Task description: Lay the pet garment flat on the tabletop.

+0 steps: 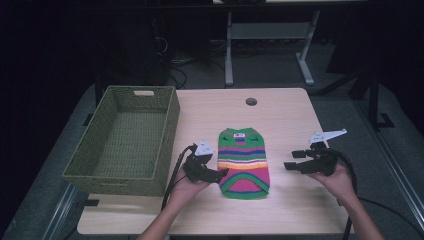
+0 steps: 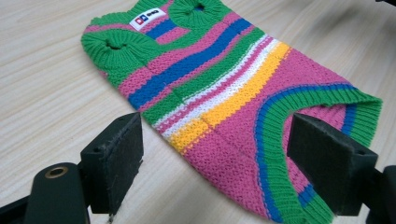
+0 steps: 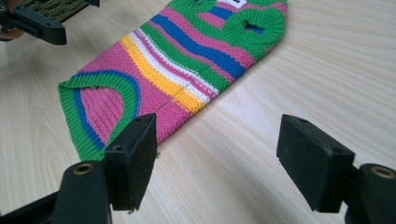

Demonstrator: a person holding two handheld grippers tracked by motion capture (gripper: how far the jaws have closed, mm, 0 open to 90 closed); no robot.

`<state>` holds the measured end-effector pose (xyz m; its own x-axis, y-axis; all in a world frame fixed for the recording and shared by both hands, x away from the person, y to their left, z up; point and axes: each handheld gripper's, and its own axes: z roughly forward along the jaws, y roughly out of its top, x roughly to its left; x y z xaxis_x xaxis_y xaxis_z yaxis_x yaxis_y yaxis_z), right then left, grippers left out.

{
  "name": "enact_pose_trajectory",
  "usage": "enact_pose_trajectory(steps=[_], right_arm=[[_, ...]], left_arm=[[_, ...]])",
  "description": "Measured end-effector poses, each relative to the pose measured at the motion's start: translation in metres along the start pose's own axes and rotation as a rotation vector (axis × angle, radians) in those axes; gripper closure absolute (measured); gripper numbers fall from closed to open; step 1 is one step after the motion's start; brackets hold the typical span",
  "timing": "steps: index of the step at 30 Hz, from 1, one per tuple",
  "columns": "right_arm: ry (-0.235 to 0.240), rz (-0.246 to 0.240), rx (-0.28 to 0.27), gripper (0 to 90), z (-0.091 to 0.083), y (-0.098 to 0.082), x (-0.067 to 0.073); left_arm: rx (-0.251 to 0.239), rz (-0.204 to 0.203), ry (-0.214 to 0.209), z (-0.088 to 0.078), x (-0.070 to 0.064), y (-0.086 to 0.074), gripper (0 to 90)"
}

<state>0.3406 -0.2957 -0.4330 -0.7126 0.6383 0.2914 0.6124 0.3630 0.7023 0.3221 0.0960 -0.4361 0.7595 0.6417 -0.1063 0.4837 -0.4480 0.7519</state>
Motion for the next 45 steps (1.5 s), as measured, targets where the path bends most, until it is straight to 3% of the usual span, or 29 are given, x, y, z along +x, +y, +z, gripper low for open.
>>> enact_pose_trajectory(steps=[8, 13, 26, 32, 39, 41, 45], right_arm=[[-0.026, 0.011, -0.005, 27.8, -0.008, -0.014, -0.005], [-0.018, 0.023, -0.019, 27.5, -0.013, -0.021, -0.006], [-0.037, -0.006, -0.006, 27.1, -0.017, -0.041, 0.005], [-0.045, 0.006, -0.002, 27.2, -0.02, -0.052, 0.008], [-0.059, 0.022, -0.028, 27.2, -0.03, -0.065, 0.012], [-0.066, 0.027, -0.051, 27.2, -0.034, -0.073, 0.015], [-0.105, 0.021, -0.052, 27.1, -0.038, -0.082, 0.023]], left_arm=[[0.0, 0.0, -0.005, -0.003, -0.003, -0.007, 18.2], [0.008, 0.013, -0.004, -0.006, -0.005, -0.014, 18.2], [-0.011, 0.004, -0.017, -0.016, -0.01, -0.028, 18.3], [-0.012, 0.007, -0.023, -0.02, -0.014, -0.033, 18.3], [-0.005, 0.02, -0.019, -0.028, -0.019, -0.042, 18.5], [0.003, 0.042, -0.016, -0.032, -0.023, -0.047, 18.4], [0.0, 0.044, -0.018, -0.036, -0.027, -0.051, 18.4]])
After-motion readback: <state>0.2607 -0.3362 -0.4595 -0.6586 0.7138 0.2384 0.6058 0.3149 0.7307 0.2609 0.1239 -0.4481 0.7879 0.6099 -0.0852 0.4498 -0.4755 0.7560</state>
